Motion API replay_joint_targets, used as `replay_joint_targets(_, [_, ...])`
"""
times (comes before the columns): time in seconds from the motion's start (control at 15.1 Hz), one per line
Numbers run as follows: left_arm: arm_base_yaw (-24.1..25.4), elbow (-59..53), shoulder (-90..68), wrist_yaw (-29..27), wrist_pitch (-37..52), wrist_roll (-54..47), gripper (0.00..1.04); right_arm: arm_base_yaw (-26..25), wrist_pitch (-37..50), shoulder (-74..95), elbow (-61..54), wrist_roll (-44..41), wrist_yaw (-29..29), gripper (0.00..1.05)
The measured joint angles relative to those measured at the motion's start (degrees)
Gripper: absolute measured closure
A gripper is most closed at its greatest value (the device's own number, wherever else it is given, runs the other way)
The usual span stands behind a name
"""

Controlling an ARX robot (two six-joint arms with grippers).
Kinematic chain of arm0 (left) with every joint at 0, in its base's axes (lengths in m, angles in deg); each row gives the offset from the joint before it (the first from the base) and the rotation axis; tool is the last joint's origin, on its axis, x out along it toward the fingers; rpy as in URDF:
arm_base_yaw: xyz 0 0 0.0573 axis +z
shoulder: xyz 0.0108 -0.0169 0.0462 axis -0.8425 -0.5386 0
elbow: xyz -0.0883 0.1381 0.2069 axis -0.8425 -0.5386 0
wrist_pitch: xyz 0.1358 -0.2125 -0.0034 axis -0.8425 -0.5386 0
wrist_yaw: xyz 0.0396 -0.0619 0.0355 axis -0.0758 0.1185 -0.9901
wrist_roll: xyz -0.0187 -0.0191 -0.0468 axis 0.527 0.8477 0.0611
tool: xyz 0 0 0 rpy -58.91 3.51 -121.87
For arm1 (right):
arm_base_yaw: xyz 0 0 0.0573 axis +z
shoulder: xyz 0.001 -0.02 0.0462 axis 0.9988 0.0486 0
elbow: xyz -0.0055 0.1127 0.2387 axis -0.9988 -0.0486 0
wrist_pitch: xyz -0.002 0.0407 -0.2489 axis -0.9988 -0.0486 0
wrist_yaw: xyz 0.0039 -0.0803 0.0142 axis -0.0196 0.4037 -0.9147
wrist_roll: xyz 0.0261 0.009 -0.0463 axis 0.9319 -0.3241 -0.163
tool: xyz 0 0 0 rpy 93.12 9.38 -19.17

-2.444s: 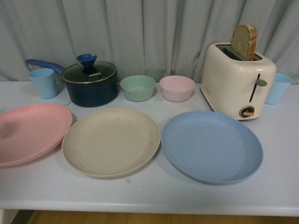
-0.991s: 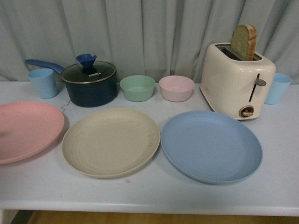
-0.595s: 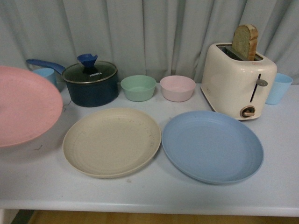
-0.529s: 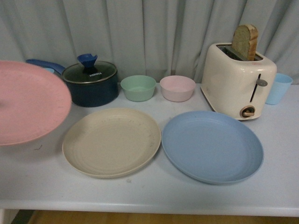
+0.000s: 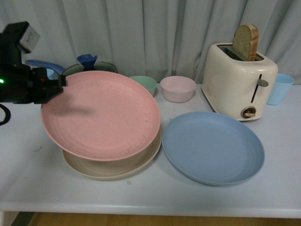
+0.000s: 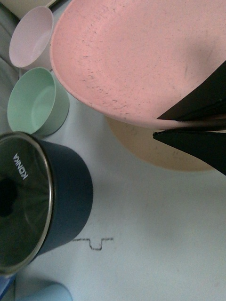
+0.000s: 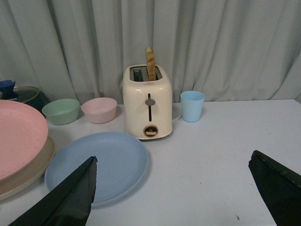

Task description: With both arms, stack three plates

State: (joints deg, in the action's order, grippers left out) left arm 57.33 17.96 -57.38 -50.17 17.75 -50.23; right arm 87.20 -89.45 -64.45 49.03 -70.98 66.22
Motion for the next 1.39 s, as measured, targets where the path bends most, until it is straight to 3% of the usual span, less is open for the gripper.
replay_joint_targets(0.26, [-3.1, 2.3, -4.8, -3.1, 2.5, 1.8, 1.02, 0.0, 0.0, 0.0, 0.0, 0.0, 0.0, 0.06])
replay_joint_targets(1.06, [-1.8, 2.5, -9.9, -6.8, 3.1, 2.3, 1.02, 0.0, 0.0, 0.0, 0.0, 0.0, 0.0, 0.06])
replay_joint_targets(1.12, [-1.8, 2.3, -9.9, -6.4, 2.5, 2.8, 0.98, 0.0, 0.0, 0.0, 0.0, 0.0, 0.0, 0.06])
replay_joint_targets(1.19, [-1.7, 0.3, -8.2, -5.2, 4.4, 3.5, 0.64, 0.0, 0.0, 0.0, 0.0, 0.0, 0.0, 0.06])
replay_joint_targets(1.39, [-1.0, -3.8, 4.4, -6.7, 8.5, 4.2, 0.28, 0.0, 0.0, 0.0, 0.0, 0.0, 0.0, 0.06])
